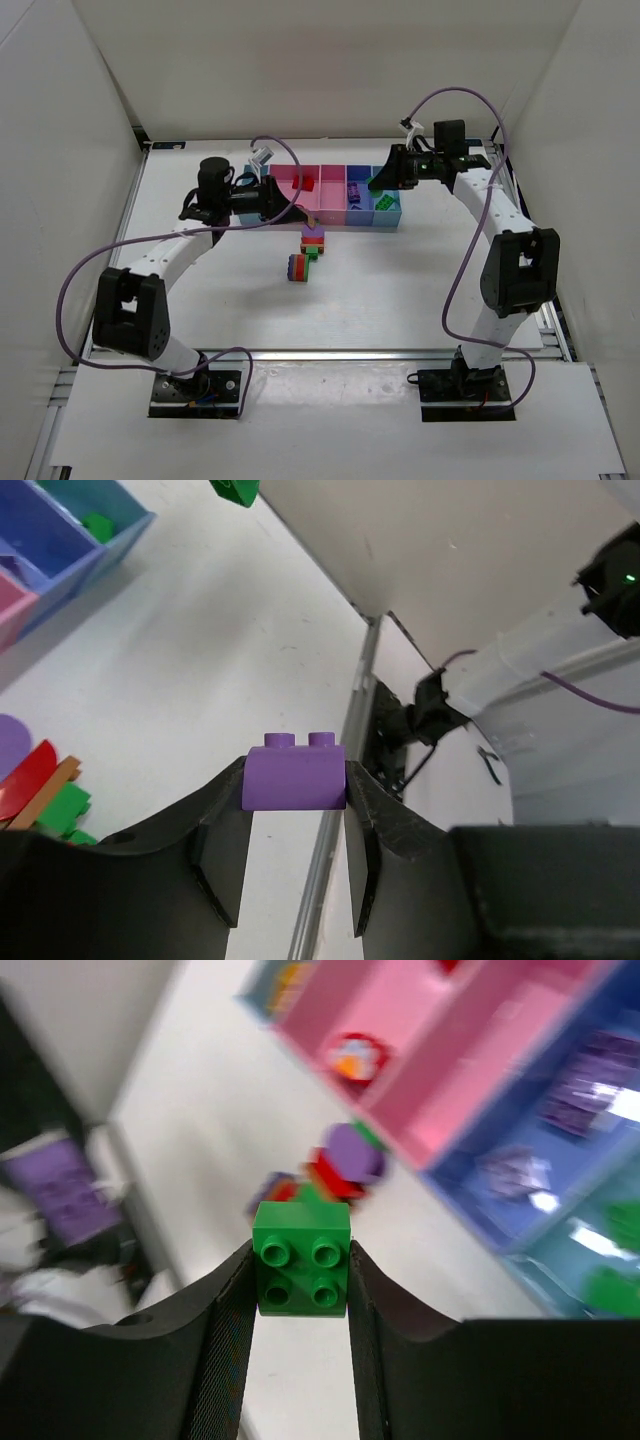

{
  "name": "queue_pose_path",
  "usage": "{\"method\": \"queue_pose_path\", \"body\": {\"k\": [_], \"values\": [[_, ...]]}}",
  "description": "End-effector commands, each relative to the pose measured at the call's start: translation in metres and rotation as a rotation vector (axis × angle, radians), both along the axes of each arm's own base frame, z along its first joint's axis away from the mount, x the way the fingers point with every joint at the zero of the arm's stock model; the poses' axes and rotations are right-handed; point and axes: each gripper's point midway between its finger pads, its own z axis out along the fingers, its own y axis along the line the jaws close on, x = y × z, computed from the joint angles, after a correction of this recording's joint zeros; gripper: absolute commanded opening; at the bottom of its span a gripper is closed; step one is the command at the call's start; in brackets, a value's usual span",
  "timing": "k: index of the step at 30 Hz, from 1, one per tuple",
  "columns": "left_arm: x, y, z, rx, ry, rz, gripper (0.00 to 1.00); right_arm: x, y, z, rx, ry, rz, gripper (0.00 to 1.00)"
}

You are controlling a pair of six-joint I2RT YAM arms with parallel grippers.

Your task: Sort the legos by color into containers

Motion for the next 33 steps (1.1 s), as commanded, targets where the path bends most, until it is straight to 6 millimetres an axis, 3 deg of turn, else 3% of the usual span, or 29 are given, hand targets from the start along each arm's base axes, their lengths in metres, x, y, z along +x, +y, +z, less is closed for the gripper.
{"method": "queue_pose_path", "body": {"k": [1, 3, 11, 23, 31, 33], "values": [[0.008, 0.015, 0.003, 0.07, -0.034, 0.157, 0.1, 0.027, -0.041, -0.016, -0.272, -0.09, -0.214, 0.0], [0.016, 0.021, -0.002, 0.098, -0.037, 0.241, 0.1, 0.039, -0.055, -0.026, -0.349, -0.095, -0.278, 0.0], [0.03, 0.037, -0.004, 0.162, -0.054, 0.342, 0.1, 0.065, -0.071, -0.061, -0.482, -0.115, -0.313, 0.0], [0.052, 0.05, 0.004, 0.152, -0.064, 0.387, 0.1, 0.088, -0.07, -0.097, -0.533, -0.11, -0.275, 0.02], [0.062, 0.055, 0.004, 0.155, -0.065, 0.406, 0.1, 0.099, -0.066, -0.107, -0.552, -0.118, -0.266, 0.18], [0.064, 0.056, 0.005, 0.156, -0.065, 0.412, 0.1, 0.102, -0.065, -0.107, -0.556, -0.125, -0.267, 0.3]]}}
